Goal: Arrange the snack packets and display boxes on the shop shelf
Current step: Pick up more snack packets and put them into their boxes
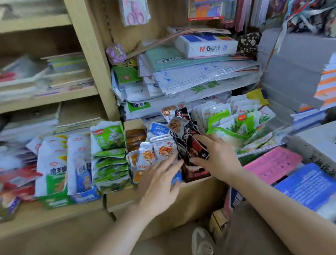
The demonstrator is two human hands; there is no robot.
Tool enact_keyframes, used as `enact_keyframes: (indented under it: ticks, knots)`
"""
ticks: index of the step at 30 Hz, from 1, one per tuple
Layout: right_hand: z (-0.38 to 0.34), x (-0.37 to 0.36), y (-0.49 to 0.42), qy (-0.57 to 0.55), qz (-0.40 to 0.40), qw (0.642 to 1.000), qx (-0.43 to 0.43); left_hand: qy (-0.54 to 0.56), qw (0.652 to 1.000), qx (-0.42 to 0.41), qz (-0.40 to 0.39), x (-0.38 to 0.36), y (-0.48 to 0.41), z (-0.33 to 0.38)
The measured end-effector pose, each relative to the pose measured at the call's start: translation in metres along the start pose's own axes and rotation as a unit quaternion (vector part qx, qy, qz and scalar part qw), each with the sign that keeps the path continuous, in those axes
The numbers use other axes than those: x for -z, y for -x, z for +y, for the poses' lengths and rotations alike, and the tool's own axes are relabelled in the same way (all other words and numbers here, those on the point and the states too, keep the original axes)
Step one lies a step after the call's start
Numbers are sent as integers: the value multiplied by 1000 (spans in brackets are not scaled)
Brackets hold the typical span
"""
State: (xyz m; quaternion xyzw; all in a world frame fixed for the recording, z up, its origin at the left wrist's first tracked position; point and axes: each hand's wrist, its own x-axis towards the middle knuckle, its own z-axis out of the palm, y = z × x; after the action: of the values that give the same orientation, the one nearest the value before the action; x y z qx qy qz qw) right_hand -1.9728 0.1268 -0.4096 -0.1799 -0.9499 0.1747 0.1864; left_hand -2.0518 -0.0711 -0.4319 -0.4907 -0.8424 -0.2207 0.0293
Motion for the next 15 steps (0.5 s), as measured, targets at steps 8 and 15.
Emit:
enact_keyframes:
  ticks: [8,15]
  knots:
    - [-14,-6,-11,44,98,992,-68,-194,976,37,-91,7,45,-52]
    - [-61,-28,-11,85,170,979,73,-119,982,57,-137,13,47,-50]
